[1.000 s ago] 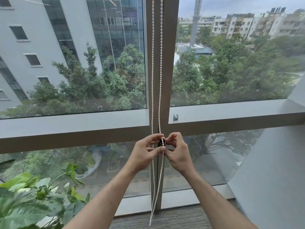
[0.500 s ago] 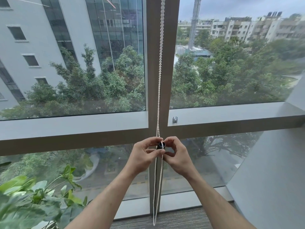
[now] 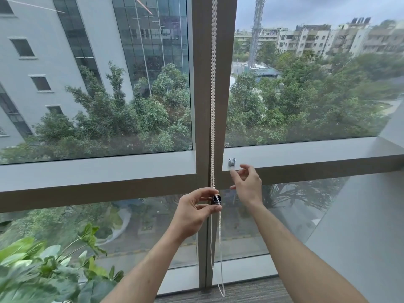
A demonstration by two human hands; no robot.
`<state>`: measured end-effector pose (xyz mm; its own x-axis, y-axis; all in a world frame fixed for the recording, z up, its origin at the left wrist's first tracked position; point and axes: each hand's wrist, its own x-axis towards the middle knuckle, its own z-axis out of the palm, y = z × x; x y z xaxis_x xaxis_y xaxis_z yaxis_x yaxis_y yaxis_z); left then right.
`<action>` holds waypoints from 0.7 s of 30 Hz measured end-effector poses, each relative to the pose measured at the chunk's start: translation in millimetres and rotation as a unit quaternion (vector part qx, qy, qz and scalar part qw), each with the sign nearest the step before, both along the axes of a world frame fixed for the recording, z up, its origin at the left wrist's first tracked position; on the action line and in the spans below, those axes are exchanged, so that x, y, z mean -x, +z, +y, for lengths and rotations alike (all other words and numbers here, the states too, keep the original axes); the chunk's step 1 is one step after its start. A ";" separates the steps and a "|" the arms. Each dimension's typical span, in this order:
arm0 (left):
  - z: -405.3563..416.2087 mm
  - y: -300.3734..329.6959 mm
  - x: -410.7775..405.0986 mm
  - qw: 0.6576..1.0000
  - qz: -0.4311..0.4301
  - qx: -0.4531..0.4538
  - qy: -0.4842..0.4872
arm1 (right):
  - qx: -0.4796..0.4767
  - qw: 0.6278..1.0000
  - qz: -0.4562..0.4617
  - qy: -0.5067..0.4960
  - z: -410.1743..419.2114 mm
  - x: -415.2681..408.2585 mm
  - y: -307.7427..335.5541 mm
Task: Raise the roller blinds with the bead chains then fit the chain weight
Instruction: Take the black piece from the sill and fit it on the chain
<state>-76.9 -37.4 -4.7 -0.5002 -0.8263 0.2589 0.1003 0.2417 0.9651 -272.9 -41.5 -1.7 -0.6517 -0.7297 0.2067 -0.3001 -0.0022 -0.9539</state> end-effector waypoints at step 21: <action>6.8 -5.2 -2.9 1.000 -0.001 -0.011 0.011 | -0.114 0.990 0.087 -0.017 -48.4 19.0 3.3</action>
<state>-74.1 -30.6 -9.9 -0.4824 -0.8424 0.2403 0.0941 0.2229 0.9703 -291.9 -89.8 1.6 -0.6460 -0.7482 0.1514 -0.4564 0.2195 -0.8623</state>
